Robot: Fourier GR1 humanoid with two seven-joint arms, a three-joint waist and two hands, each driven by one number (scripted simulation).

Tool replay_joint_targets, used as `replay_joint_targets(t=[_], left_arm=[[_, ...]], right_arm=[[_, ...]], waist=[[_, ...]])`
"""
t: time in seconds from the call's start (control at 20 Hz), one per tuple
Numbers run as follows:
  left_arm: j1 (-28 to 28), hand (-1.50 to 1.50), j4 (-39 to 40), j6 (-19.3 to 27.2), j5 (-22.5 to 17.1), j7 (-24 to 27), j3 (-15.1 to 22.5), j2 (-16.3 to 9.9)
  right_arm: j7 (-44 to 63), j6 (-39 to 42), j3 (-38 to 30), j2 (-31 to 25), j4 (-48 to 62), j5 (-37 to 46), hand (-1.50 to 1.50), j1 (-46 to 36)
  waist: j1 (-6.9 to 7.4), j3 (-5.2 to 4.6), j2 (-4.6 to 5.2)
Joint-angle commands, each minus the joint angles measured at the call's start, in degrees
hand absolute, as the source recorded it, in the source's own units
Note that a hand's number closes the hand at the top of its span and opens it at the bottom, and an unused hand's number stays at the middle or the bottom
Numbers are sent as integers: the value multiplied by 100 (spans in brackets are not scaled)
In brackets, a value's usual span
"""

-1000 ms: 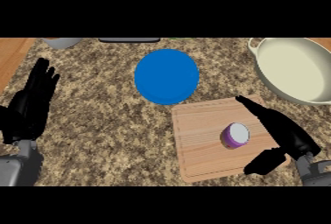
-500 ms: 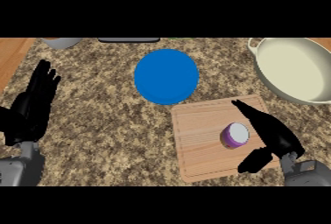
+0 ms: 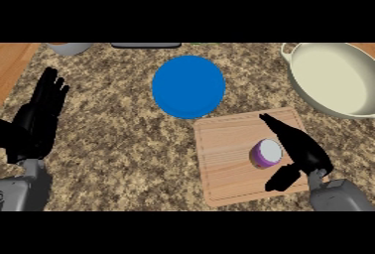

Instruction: Pick the can from the cutting board and place it in the pot

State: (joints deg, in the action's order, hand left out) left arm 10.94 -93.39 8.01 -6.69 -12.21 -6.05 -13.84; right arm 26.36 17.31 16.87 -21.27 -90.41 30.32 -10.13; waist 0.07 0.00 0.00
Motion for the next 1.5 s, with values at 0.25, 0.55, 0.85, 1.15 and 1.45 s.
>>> replay_joint_targets(t=[0.25, 0.55, 0.85, 1.15, 1.45], left_arm=[[-63, 0, 19, -257, -10, 60, -162, 70], [172, 0, -355, -109, 84, -611, -77, 35], [364, 0, 144, -85, 286, -183, -199, 147], [173, 0, -85, 61, 421, -227, -28, 391], [-95, 0, 76, -84, 320, 18, -217, 271]], right_arm=[[-613, -293, -205, 476, 1002, 737, -150, 89], [-1325, -304, 146, 486, 1393, 1218, 150, -428], [-1812, -380, -163, 645, 1813, 1405, 150, -280], [-2533, -96, 68, 136, 912, 1553, 150, 346], [-5332, 380, 1081, -1594, -325, 1566, 150, 886]], waist=[[7, 1, 2], [35, 2, 3], [-11, 0, 4], [-37, 1, -8], [-222, -2, -72]])
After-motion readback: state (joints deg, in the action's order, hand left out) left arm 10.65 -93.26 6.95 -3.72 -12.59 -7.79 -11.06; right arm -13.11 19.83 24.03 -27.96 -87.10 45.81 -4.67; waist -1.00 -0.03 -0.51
